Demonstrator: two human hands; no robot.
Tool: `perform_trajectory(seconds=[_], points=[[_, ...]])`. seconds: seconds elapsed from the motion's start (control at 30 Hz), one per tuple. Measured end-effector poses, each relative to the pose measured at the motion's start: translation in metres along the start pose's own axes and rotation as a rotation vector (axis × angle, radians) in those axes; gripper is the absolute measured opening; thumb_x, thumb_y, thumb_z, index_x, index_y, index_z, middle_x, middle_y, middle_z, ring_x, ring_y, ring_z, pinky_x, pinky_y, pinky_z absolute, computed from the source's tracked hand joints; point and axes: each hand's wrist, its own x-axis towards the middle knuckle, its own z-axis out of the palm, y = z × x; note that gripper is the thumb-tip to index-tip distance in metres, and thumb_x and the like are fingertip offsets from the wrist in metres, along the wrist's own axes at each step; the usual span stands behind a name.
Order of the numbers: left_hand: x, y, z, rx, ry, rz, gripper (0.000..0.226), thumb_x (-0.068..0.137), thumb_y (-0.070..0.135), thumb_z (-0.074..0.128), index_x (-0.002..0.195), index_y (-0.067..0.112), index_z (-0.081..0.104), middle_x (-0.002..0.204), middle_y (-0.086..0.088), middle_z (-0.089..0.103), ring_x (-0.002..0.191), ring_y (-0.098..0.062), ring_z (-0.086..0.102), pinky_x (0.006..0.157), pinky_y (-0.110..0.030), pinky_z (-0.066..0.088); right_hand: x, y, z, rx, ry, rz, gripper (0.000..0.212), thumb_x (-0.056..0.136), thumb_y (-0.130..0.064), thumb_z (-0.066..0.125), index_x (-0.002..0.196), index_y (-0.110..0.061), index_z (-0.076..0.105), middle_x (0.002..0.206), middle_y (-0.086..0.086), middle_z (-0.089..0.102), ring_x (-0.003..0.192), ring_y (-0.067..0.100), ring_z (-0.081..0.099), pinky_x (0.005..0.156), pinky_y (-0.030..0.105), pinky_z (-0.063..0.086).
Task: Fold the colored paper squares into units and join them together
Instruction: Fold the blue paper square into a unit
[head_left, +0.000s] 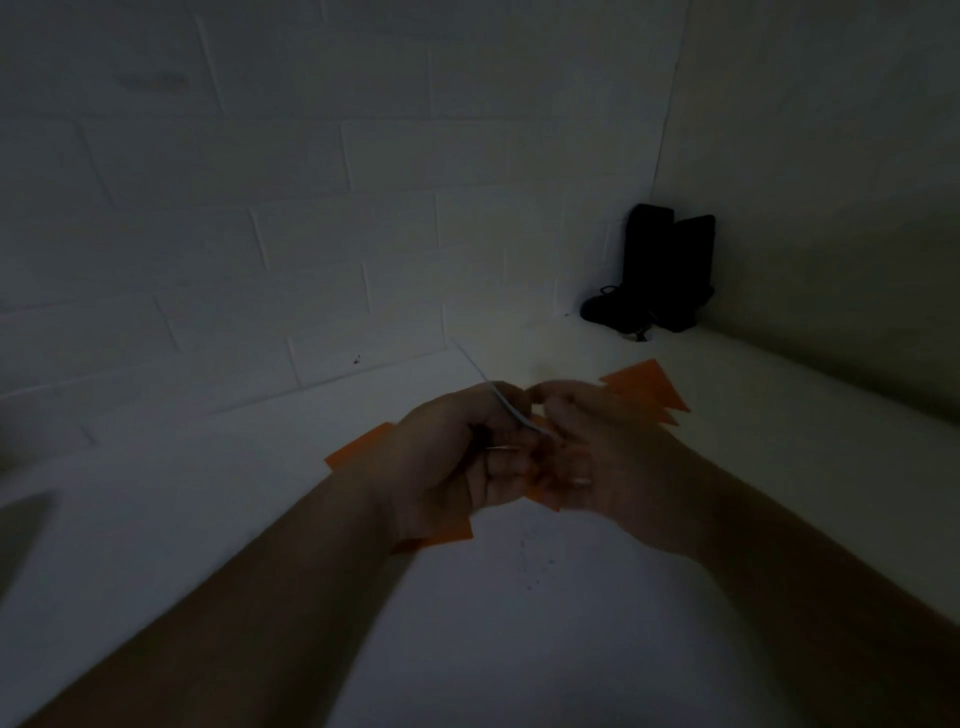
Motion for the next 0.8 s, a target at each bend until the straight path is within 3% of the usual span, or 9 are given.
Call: perform_trajectory(seconds=[0.1, 0.2, 0.3, 0.4, 0.47, 0.57, 0.67, 0.73, 0.8], points=[[-0.004, -0.005, -0.002, 0.087, -0.038, 0.062, 0.02, 0.082, 0.022, 0.069, 0.065, 0.016, 0.077, 0.074, -0.007, 0.072, 0.058, -0.017, 0.066, 0.052, -0.025, 0.056, -0.003, 0.004, 0.005, 0.064, -0.118, 0.012, 0.051, 0.08, -0.036, 0.075, 0.128, -0.029, 0.059, 0.115, 0.01, 0.072, 0.103, 0.029, 0.071, 0.088, 0.051, 0.058], [-0.003, -0.007, -0.002, -0.004, -0.024, 0.108, 0.029, 0.068, 0.032, 0.091, 0.086, 0.01, 0.081, 0.084, -0.009, 0.078, 0.07, -0.019, 0.076, 0.058, -0.028, 0.06, -0.002, 0.002, 0.002, 0.157, -0.073, 0.011, 0.043, 0.082, -0.023, 0.073, 0.124, -0.024, 0.064, 0.118, 0.01, 0.072, 0.11, 0.032, 0.07, 0.095, 0.056, 0.054], [0.004, -0.004, -0.002, -0.066, 0.045, 0.056, 0.026, 0.101, 0.009, 0.051, 0.118, 0.0, 0.068, 0.094, -0.013, 0.078, 0.077, -0.021, 0.076, 0.067, -0.032, 0.065, 0.004, 0.001, -0.003, 0.209, 0.109, -0.009, 0.02, 0.092, -0.017, 0.066, 0.112, -0.015, 0.068, 0.117, 0.016, 0.071, 0.107, 0.033, 0.069, 0.092, 0.048, 0.053], [0.009, -0.001, -0.005, -0.198, 0.003, 0.037, 0.051, 0.091, -0.02, 0.033, 0.127, -0.002, 0.064, 0.125, -0.023, 0.071, 0.115, -0.036, 0.07, 0.092, -0.044, 0.06, 0.007, -0.001, -0.009, 0.307, 0.232, -0.037, 0.006, 0.095, -0.015, 0.065, 0.098, -0.01, 0.063, 0.113, 0.018, 0.071, 0.105, 0.035, 0.07, 0.085, 0.046, 0.059], [0.008, -0.001, -0.006, -0.198, -0.042, 0.077, 0.067, 0.086, -0.028, 0.021, 0.13, 0.0, 0.064, 0.13, -0.023, 0.068, 0.118, -0.039, 0.068, 0.094, -0.044, 0.059, 0.008, -0.001, -0.011, 0.341, 0.283, -0.062, 0.009, 0.095, -0.013, 0.065, 0.091, -0.013, 0.057, 0.103, 0.013, 0.069, 0.1, 0.034, 0.07, 0.069, 0.037, 0.059], [0.007, -0.001, -0.005, -0.073, -0.019, 0.162, 0.053, 0.096, -0.019, 0.039, 0.138, 0.007, 0.059, 0.131, -0.019, 0.069, 0.118, -0.038, 0.068, 0.101, -0.048, 0.056, 0.007, -0.001, -0.006, 0.174, 0.378, -0.165, 0.018, 0.092, -0.007, 0.069, 0.094, -0.014, 0.053, 0.084, 0.005, 0.068, 0.091, 0.032, 0.07, 0.069, 0.043, 0.058], [0.011, -0.002, -0.009, 0.106, 0.215, 0.271, 0.034, 0.1, -0.004, 0.056, 0.131, 0.006, 0.063, 0.118, -0.016, 0.075, 0.104, -0.032, 0.075, 0.091, -0.045, 0.062, 0.004, -0.004, -0.003, -0.078, 0.364, -0.316, 0.025, 0.091, -0.006, 0.069, 0.102, -0.024, 0.055, 0.071, 0.005, 0.068, 0.079, 0.034, 0.072, 0.069, 0.052, 0.06], [0.011, 0.0, -0.013, 0.151, 0.307, 0.316, 0.03, 0.098, -0.002, 0.06, 0.126, 0.007, 0.065, 0.111, -0.015, 0.077, 0.097, -0.032, 0.077, 0.083, -0.044, 0.064, 0.0, -0.004, -0.008, -0.36, 0.268, -0.446, 0.026, 0.092, -0.01, 0.069, 0.099, -0.035, 0.062, 0.083, 0.0, 0.07, 0.074, 0.022, 0.071, 0.063, 0.045, 0.062], [0.011, 0.002, -0.018, 0.174, 0.345, 0.34, 0.029, 0.097, 0.0, 0.063, 0.125, 0.009, 0.066, 0.106, -0.014, 0.078, 0.096, -0.034, 0.077, 0.082, -0.047, 0.064, -0.001, 0.001, -0.015, -0.661, 0.128, -0.504, 0.042, 0.089, -0.008, 0.07, 0.109, -0.044, 0.063, 0.09, -0.01, 0.069, 0.075, 0.013, 0.069, 0.055, 0.025, 0.055]])
